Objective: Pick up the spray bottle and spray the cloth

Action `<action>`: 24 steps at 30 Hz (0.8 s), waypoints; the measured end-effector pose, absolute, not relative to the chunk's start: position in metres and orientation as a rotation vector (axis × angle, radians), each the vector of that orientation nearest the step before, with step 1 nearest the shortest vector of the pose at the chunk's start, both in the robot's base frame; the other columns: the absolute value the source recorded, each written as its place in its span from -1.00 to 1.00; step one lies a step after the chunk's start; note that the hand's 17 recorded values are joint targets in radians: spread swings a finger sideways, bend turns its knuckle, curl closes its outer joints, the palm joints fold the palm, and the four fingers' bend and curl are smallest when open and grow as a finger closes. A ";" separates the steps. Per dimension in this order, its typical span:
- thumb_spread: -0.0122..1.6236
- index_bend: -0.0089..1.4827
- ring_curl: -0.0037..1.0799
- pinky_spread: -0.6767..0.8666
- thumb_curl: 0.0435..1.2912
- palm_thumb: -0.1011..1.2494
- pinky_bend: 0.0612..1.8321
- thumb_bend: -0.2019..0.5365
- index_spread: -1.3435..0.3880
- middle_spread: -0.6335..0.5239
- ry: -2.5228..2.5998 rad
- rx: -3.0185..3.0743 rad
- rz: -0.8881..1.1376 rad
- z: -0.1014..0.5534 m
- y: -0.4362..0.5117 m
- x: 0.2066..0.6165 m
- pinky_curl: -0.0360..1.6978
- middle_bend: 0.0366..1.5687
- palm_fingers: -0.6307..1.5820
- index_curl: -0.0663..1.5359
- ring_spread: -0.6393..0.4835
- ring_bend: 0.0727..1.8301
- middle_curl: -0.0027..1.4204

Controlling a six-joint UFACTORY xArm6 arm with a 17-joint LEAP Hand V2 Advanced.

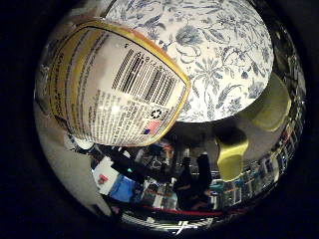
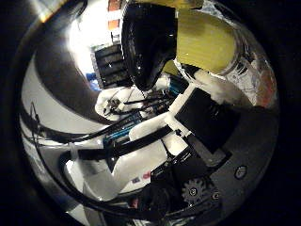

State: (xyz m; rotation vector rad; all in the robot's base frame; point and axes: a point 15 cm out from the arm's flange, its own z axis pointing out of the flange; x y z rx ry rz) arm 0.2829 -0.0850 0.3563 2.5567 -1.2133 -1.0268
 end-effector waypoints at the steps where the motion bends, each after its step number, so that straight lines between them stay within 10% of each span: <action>1: 0.08 0.56 0.04 -0.39 0.09 0.63 0.16 -0.50 0.34 -0.05 -1.180 2.540 -1.017 0.355 -0.083 0.278 0.26 0.71 0.67 -0.07 -0.13 0.57 -0.19; 24: 0.12 0.53 0.04 -0.44 0.07 0.62 0.14 -0.50 0.32 -0.05 -0.969 2.219 -1.040 0.316 -0.064 0.229 0.28 0.71 0.67 -0.07 -0.15 0.57 -0.18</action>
